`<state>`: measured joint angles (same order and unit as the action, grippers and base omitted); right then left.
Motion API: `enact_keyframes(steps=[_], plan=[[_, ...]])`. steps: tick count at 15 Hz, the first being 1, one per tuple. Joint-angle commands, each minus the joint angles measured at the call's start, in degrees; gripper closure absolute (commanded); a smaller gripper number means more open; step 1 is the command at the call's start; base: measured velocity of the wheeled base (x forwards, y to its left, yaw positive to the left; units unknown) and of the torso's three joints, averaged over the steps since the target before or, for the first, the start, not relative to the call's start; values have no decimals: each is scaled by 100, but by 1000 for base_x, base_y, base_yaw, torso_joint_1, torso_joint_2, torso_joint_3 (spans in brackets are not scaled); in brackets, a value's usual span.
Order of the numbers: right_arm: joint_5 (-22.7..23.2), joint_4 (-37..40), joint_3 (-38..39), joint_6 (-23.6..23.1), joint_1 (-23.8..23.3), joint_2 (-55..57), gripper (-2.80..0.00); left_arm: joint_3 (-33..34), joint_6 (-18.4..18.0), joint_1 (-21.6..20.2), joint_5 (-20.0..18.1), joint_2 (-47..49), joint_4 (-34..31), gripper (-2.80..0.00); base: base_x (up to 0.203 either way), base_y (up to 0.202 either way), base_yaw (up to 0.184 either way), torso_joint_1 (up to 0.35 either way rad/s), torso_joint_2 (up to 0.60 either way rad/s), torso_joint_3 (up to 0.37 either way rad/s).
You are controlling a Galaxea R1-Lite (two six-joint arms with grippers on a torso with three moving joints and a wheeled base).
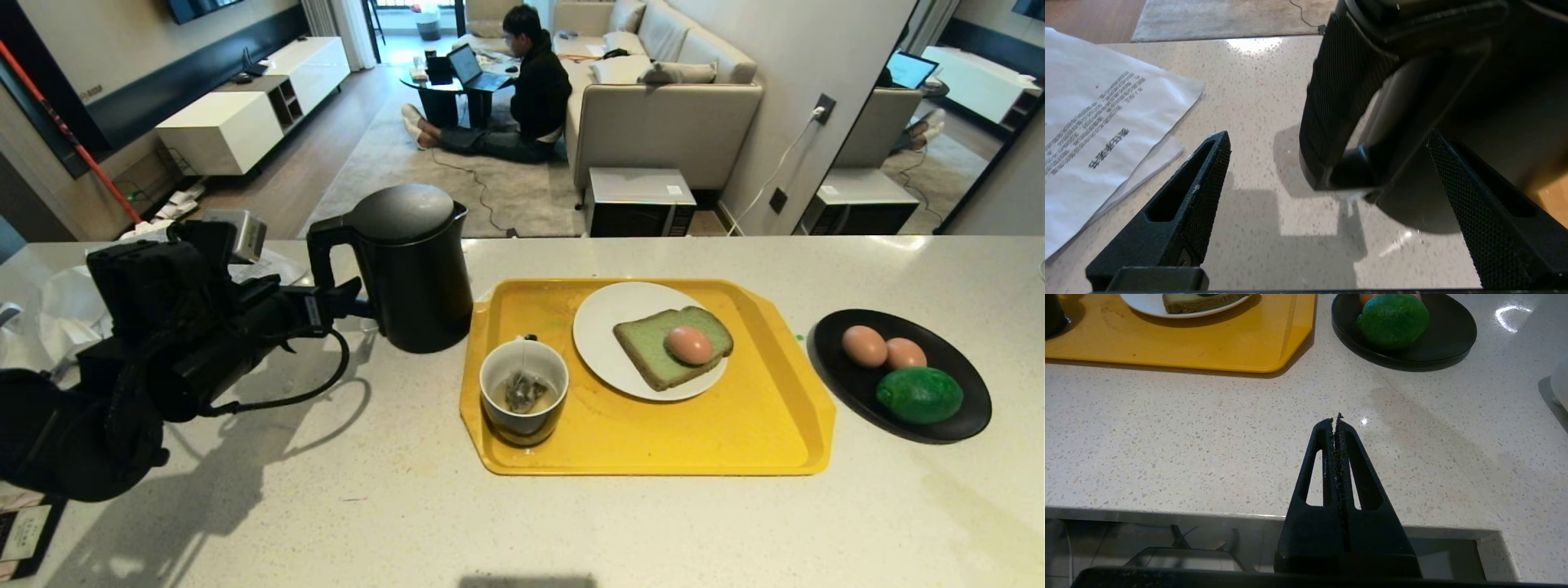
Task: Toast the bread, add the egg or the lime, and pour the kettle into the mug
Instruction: Pick up the kettle
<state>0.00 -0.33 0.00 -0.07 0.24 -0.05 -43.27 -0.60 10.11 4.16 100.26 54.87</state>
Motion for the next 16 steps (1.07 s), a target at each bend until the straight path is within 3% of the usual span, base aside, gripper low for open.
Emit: enact_keyframes(steps=[1,7,16], plan=[[0,-2,2,-8,2,5,0,-265,-4,10,-2,249,33,-280,0,0,0,0,0,0],[0,-2,4,-1,2,5,0,-744,-28,53,-10,562,33,-280,0,0,0,0,0,0],[0,-2,0,-10,2,5,0,-652,-37,70,6,483,385,-280,0,0,0,0,0,0]])
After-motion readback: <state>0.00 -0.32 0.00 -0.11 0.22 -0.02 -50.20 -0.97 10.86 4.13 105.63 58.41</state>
